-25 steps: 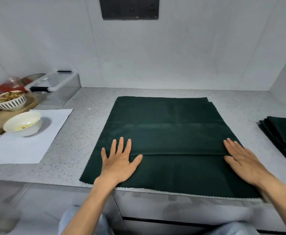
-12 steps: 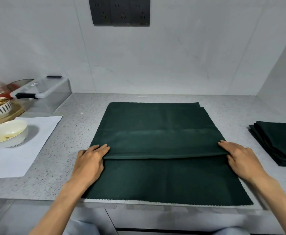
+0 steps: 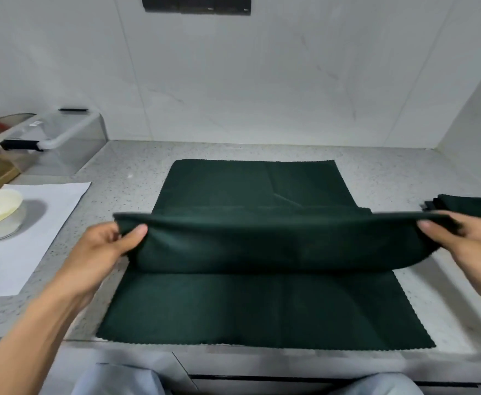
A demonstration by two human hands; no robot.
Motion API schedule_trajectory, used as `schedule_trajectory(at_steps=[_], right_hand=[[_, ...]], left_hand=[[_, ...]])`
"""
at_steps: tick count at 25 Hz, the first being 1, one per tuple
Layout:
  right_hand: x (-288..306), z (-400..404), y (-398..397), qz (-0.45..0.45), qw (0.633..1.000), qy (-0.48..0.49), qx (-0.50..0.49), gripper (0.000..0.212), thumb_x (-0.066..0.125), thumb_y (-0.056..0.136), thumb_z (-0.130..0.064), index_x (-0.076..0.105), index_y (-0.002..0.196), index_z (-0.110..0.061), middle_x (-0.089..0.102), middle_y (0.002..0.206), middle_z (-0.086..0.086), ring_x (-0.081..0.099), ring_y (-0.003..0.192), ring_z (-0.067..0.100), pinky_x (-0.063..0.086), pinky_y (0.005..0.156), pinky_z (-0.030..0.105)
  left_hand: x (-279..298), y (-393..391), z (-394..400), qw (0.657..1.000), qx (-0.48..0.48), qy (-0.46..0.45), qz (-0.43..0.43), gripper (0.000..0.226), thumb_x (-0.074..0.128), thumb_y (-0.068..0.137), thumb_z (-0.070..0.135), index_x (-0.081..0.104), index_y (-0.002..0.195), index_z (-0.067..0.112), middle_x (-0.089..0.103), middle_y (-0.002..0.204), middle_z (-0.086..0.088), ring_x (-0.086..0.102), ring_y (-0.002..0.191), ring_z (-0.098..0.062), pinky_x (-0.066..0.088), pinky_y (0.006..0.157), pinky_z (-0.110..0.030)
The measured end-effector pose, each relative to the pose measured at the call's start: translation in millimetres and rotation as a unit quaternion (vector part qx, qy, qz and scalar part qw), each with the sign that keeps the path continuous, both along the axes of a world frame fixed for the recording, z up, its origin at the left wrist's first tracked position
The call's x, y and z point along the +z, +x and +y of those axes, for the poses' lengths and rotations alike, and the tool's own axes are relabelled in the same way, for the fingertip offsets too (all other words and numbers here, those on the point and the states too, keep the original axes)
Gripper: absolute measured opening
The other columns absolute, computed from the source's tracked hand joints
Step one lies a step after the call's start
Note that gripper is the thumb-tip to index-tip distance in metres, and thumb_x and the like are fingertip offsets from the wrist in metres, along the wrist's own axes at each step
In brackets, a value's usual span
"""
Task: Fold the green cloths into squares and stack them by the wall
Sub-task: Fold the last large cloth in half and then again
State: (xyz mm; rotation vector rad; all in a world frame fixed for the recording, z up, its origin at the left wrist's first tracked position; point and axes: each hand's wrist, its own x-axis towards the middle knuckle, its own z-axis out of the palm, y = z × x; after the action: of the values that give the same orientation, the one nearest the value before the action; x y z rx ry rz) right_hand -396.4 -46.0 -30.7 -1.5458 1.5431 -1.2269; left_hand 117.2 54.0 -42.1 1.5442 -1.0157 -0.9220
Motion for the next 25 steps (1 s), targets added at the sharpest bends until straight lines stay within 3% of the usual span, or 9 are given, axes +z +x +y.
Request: schedule_trajectory(at_steps=[3,5,8,10,12,15,18,21,25], right_hand=[[8.8,-59.1,32.7,-0.093,0.991,0.091,-0.030,0.007,0.070,0.089,-0.018,0.073,0.089,-0.012,0.076,0.091,0.006,0.070,0.085,0.021,0.060,0.068,0.029],[-5.0,-87.8,42.9,-0.069,0.983,0.159,-0.055,0.010,0.071,0.088,-0.021,0.072,0.089,-0.011,0.075,0.089,0.007,0.069,0.078,0.022,0.052,0.061,0.028],[-32.8,-103.3,36.3,-0.001,0.969,0.233,-0.087,0.022,0.075,0.081,-0.017,0.071,0.094,0.000,0.071,0.087,0.015,0.062,0.068,0.027,0.046,0.059,0.028],[-38.6,-103.0,30.8,0.048,0.968,0.236,-0.075,0.017,0.072,0.079,-0.007,0.070,0.096,-0.003,0.068,0.089,0.015,0.060,0.068,0.026,0.046,0.060,0.028],[-38.7,-100.1,29.3,0.067,0.969,0.225,-0.071,0.024,0.070,0.081,-0.002,0.066,0.102,-0.012,0.069,0.092,0.012,0.065,0.077,0.027,0.053,0.073,0.033],[-48.3,-93.1,27.3,0.133,0.971,0.182,-0.078,0.025,0.070,0.085,-0.013,0.062,0.107,-0.022,0.070,0.096,0.009,0.067,0.086,0.029,0.053,0.085,0.041],[-66.3,-81.8,33.1,0.275,0.953,0.085,-0.092,0.019,0.060,0.093,-0.022,0.059,0.112,-0.023,0.069,0.107,0.009,0.062,0.097,0.034,0.046,0.080,0.039],[-70.8,-69.9,44.9,0.370,0.923,0.025,-0.104,0.020,0.052,0.096,-0.021,0.055,0.115,-0.015,0.068,0.104,0.017,0.060,0.091,0.038,0.040,0.068,0.037],[-59.1,-44.1,64.7,0.485,0.858,-0.068,-0.154,0.022,0.057,0.090,-0.016,0.057,0.105,-0.001,0.063,0.099,0.023,0.057,0.086,0.043,0.047,0.068,0.046]], left_hand=[[7.1,-2.5,-66.4,0.999,0.020,0.025,0.025,0.014,0.065,0.093,0.019,0.073,0.096,0.008,0.077,0.096,-0.009,0.072,0.073,-0.010,0.055,0.061,-0.018],[-5.3,-0.7,-94.5,0.997,0.027,0.072,-0.001,0.016,0.065,0.094,0.025,0.074,0.097,0.013,0.076,0.098,-0.008,0.072,0.072,-0.010,0.054,0.061,-0.020],[-18.5,0.1,-95.8,0.985,0.040,0.143,-0.092,0.026,0.070,0.089,0.029,0.061,0.113,0.027,0.075,0.098,0.000,0.070,0.085,-0.015,0.051,0.078,-0.031],[-17.5,1.6,-83.1,0.980,0.018,0.153,-0.122,0.038,0.069,0.088,0.018,0.051,0.118,0.033,0.074,0.092,-0.001,0.067,0.086,-0.015,0.048,0.080,-0.032],[-17.9,3.4,-69.9,0.978,0.007,0.155,-0.136,0.034,0.069,0.086,0.006,0.060,0.112,0.026,0.069,0.091,-0.008,0.063,0.079,-0.017,0.047,0.073,-0.028],[-27.4,3.1,-54.2,0.977,0.009,0.128,-0.170,0.026,0.069,0.085,-0.003,0.071,0.102,0.018,0.055,0.080,-0.004,0.051,0.070,-0.017,0.041,0.064,-0.021],[-41.4,-4.2,-52.2,0.969,0.046,0.079,-0.229,0.021,0.071,0.086,0.001,0.074,0.093,0.021,0.058,0.080,0.001,0.051,0.068,-0.014,0.040,0.067,-0.022],[-50.0,-8.5,-48.2,0.930,0.081,0.073,-0.350,0.017,0.069,0.087,0.009,0.075,0.099,0.020,0.069,0.094,-0.003,0.058,0.080,-0.020,0.043,0.079,-0.028],[-44.9,-39.9,-38.5,0.802,0.051,-0.035,-0.595,0.025,0.055,0.087,0.021,0.072,0.102,0.012,0.069,0.107,-0.010,0.064,0.094,-0.035,0.047,0.082,-0.045]])
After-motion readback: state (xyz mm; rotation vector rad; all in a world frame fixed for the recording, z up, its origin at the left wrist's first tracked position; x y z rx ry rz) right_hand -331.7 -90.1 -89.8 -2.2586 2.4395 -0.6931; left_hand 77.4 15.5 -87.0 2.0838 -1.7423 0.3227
